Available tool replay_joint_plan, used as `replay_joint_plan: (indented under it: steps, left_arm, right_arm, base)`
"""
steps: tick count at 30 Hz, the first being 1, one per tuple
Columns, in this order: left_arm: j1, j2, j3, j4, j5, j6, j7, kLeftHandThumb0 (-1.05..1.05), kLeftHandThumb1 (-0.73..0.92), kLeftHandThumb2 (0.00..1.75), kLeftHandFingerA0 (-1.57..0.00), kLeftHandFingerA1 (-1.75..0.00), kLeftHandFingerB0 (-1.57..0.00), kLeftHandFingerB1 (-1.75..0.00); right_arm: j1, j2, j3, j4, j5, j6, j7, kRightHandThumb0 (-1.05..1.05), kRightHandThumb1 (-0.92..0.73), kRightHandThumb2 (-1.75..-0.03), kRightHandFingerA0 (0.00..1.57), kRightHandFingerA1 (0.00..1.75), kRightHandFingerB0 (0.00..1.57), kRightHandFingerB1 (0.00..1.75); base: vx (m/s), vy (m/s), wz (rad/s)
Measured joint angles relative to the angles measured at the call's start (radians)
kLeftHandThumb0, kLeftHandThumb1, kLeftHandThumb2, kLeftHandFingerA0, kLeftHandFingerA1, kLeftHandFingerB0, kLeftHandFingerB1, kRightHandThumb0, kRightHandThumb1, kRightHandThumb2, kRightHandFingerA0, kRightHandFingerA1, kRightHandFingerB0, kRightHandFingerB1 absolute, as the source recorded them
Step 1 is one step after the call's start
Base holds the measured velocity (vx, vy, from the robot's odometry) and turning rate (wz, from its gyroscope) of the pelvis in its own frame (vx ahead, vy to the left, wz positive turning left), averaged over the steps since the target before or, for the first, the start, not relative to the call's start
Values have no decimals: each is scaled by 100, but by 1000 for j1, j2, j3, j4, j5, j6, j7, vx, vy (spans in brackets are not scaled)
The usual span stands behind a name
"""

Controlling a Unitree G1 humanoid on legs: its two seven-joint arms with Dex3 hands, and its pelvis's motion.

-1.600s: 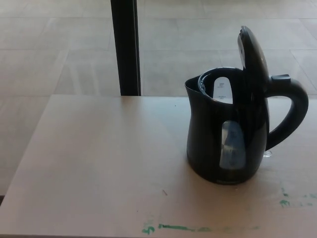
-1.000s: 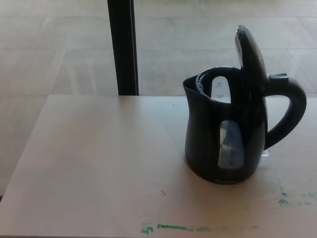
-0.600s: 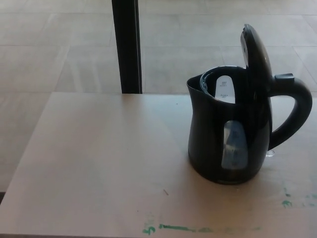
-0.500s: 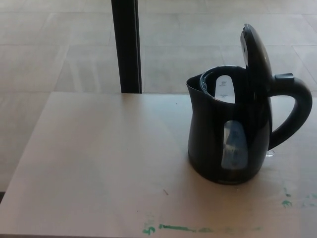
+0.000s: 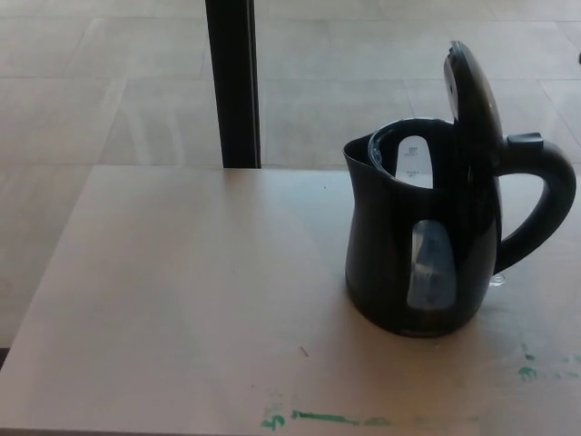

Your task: The robot uses its right hand to push down on the lid of a kettle kept in the middle of the desk to close it

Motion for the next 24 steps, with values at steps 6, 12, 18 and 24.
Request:
replay_joint_plan:
  steps: [6, 12, 18, 24]
  left_arm:
    - [-2, 4, -7, 11, 0, 0, -4, -77, 78, 64, -47, -51, -33, -34]
    - [-1, 5, -8, 11, -3, 0, -5, -75, 77, 63, -46, -50, -34, -34]
    - [-1, 5, -7, 11, -8, 0, -5, -75, 78, 64, -44, -49, -33, -35]
    - [2, 6, -13, 9, -14, 0, -5, -77, 77, 64, -43, -47, -31, -34]
  right_arm:
    - [-87, 11, 116, 72, -83, -22, 23, -86, -60, -96, 27, 54, 17, 42]
    - [-171, 53, 203, 174, -156, -46, 33, -78, -67, -61, 38, 46, 28, 30]
    - [-208, 96, 268, 256, -231, -95, 28, -83, -70, -62, 37, 48, 28, 30]
    - [-210, 121, 351, 273, -310, -145, 18, -91, -59, -94, 30, 54, 19, 43]
  base:
    - [0, 0, 0]
    - [0, 0, 0]
    - [0, 0, 0]
    - [0, 0, 0]
